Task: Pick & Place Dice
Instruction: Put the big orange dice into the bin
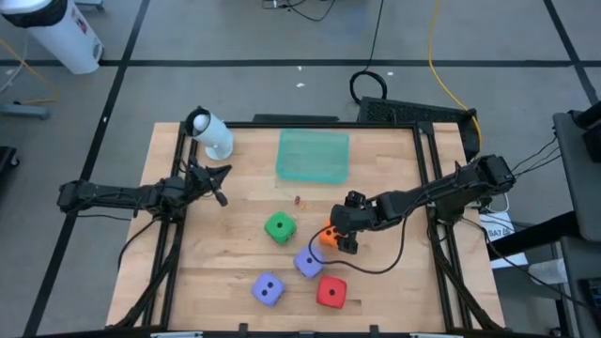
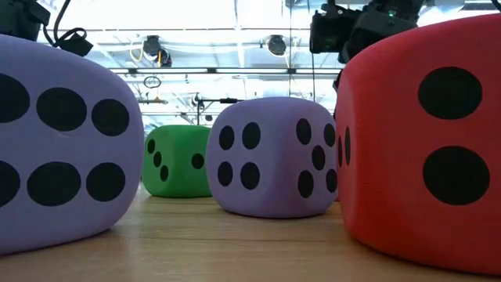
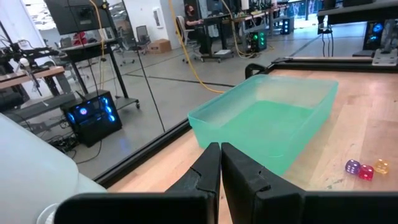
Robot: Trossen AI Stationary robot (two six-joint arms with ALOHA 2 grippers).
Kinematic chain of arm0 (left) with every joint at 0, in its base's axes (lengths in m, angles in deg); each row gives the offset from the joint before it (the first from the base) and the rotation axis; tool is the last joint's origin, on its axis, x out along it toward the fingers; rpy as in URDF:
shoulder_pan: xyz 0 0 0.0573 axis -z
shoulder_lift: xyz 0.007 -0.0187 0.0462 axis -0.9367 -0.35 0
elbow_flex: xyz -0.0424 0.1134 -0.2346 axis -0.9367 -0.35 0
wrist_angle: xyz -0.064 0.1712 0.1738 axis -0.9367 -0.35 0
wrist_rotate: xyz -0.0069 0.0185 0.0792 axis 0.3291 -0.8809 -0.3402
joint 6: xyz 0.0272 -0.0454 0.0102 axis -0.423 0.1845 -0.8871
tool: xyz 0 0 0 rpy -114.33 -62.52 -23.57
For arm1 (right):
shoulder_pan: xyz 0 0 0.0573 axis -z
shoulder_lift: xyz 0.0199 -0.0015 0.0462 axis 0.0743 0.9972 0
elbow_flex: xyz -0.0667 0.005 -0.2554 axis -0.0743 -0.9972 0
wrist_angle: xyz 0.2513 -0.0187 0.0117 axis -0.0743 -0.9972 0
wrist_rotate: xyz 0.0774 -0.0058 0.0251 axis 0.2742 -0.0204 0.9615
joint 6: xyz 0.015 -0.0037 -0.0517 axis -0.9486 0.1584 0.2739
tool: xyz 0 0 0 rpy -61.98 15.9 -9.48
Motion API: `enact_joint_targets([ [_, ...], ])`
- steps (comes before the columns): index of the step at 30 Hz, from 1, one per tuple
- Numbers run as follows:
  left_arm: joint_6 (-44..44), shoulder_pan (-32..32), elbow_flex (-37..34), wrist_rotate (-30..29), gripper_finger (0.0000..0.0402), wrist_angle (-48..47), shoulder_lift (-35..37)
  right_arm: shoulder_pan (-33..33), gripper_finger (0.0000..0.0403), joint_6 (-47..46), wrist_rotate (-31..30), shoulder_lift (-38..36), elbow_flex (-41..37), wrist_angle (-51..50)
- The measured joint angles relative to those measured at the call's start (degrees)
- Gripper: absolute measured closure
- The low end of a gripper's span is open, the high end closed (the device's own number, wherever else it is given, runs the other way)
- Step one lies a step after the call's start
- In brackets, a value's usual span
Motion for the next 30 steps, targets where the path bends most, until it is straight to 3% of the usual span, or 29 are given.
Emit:
enact_joint_targets([
  [9,0.06,0.00,0.00,0.02,0.0376,-0.02,0.02,1.00,0.0003,-8.33,5.11,0.00,5.33,-3.12],
  [16,0.07,0.00,0.00,0.02,0.0376,-1.38,0.01,0.85,0.0003,-14.50,5.29,0.92,6.05,-5.37],
  [30,-1.09,0.00,0.00,0.02,0.0376,-2.56,0.02,0.19,0.0003,-12.46,4.85,7.04,6.29,-6.63],
])
